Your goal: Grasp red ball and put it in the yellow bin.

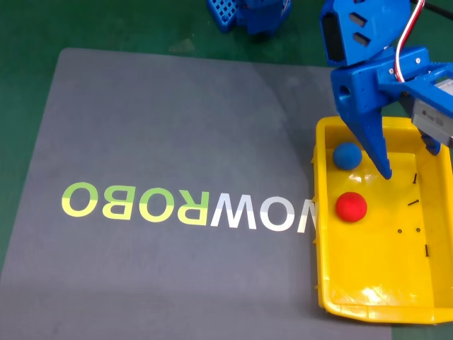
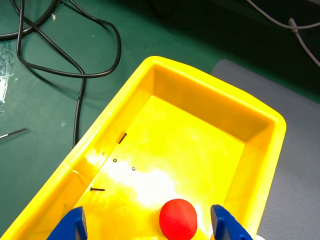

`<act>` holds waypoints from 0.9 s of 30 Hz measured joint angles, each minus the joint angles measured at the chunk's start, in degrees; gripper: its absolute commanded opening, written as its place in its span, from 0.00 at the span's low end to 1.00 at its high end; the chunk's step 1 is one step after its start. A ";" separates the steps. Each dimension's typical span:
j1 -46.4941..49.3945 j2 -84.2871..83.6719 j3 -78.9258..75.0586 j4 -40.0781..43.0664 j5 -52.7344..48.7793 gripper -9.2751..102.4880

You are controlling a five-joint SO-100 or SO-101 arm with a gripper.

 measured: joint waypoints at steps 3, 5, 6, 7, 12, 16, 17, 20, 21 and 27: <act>0.00 0.09 0.00 0.00 0.00 0.32; 0.26 1.76 1.85 0.00 0.00 0.31; 0.44 3.16 3.34 0.00 -0.26 0.30; 0.70 5.01 5.19 0.00 -0.53 0.29; 2.64 18.37 18.02 1.14 -2.72 0.17; 6.59 31.11 30.32 3.87 -4.22 0.08; 7.82 34.10 33.05 5.10 -4.39 0.08; 12.39 42.71 40.52 8.53 -5.80 0.08; 13.89 44.91 42.45 9.67 -6.06 0.08; 24.35 57.92 54.32 15.47 -8.79 0.08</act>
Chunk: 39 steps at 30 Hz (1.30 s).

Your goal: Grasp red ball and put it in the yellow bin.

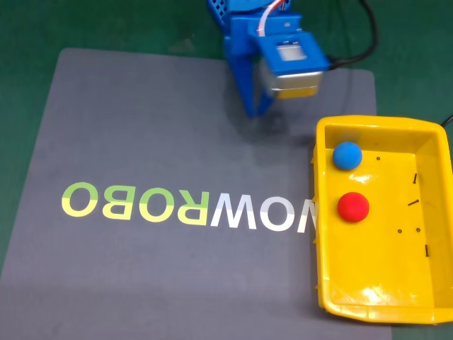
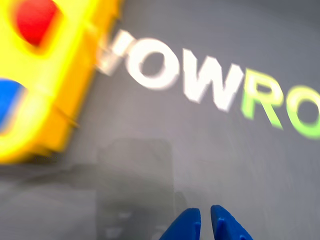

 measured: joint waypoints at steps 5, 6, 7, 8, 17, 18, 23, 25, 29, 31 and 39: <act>5.36 11.16 9.84 5.27 -1.49 0.08; 6.06 12.83 11.51 6.06 -1.41 0.08; 6.68 14.33 13.10 6.77 -1.41 0.08; 7.12 16.17 14.68 7.56 -1.41 0.08; 8.96 27.07 17.93 20.30 0.88 0.08; 8.96 27.33 17.93 21.80 1.23 0.08; 8.96 27.51 17.93 27.51 2.20 0.08; 8.96 27.51 17.93 28.21 1.67 0.08; 8.96 27.51 17.93 28.30 0.79 0.08; 8.96 27.51 17.93 28.30 0.79 0.08; 8.96 27.51 17.93 28.39 0.79 0.08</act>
